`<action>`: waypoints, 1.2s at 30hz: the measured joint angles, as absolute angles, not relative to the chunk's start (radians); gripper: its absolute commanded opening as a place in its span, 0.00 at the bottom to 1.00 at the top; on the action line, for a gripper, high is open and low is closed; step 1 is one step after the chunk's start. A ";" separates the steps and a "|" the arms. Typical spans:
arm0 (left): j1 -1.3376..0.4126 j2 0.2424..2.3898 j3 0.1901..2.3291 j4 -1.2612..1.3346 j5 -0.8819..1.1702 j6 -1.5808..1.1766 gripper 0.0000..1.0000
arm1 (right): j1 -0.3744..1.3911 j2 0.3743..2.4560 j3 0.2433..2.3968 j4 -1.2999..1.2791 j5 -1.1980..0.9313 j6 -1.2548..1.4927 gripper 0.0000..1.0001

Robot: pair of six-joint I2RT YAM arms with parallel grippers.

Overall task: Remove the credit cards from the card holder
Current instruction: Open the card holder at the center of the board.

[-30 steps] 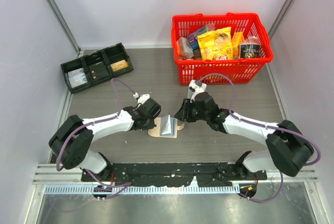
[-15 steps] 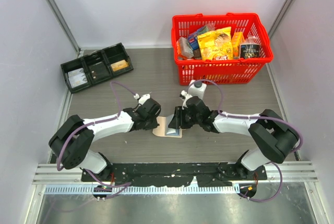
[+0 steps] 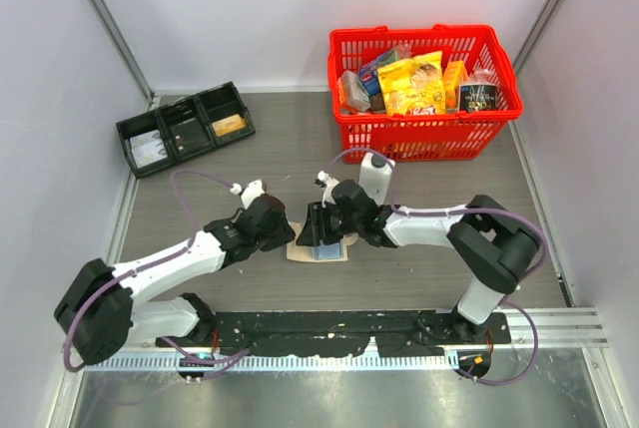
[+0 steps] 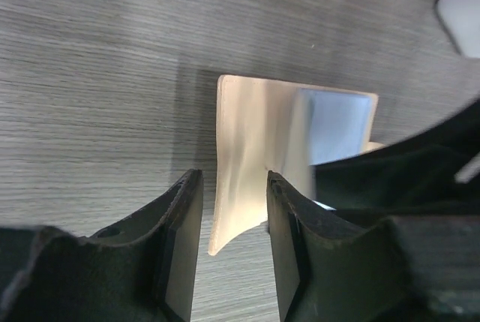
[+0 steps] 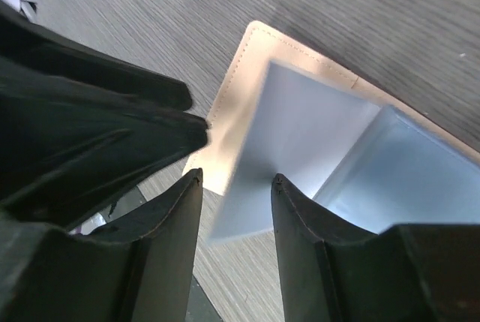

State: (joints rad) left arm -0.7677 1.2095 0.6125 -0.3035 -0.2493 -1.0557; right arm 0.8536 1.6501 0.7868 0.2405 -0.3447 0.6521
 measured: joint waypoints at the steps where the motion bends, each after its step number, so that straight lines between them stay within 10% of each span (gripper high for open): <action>1: -0.766 1.182 0.610 -0.311 -0.256 -1.060 0.44 | 0.858 1.684 0.799 0.249 -0.352 0.652 0.52; 9: -0.757 1.037 0.579 -0.363 -0.297 -1.072 0.45 | 0.873 1.798 0.842 0.293 -0.413 0.661 0.62; 20: -0.751 1.124 0.611 -0.339 -0.251 -1.066 0.27 | 0.873 1.805 0.844 0.306 -0.406 0.665 0.15; 36: -0.750 1.373 0.714 -0.282 -0.130 -1.033 0.13 | 0.873 1.652 0.819 0.165 -0.218 0.626 0.21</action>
